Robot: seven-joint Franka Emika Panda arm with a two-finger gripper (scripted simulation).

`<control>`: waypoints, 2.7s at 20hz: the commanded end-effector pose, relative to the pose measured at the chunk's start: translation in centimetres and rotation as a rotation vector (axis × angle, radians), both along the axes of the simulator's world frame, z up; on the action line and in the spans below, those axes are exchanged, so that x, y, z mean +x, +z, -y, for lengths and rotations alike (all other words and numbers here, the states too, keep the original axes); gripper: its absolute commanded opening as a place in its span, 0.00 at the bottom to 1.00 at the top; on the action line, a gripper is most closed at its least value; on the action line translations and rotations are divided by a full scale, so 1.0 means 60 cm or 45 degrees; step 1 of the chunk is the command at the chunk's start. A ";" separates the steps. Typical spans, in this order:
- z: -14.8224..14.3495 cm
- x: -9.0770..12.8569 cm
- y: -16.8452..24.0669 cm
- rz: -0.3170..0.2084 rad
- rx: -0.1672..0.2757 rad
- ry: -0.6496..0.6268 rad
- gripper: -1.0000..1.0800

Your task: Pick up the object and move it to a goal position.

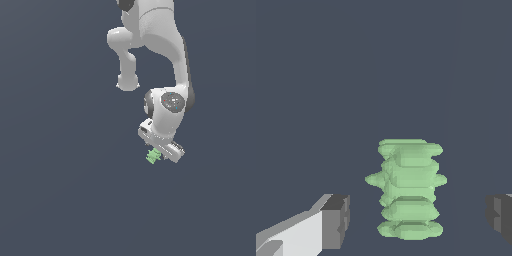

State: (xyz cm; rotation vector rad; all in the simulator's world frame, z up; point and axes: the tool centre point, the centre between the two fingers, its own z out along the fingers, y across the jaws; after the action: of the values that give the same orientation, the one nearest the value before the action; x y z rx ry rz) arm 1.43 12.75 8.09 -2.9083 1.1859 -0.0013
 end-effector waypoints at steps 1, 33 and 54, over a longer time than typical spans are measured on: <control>0.000 -0.001 -0.018 -0.002 0.000 -0.001 0.96; 0.013 0.015 -0.001 -0.001 0.000 -0.005 0.00; 0.065 0.090 0.293 -0.001 -0.001 -0.004 0.00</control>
State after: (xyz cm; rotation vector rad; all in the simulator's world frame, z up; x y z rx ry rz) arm 6.60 8.95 24.94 -2.9061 1.1921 -0.0026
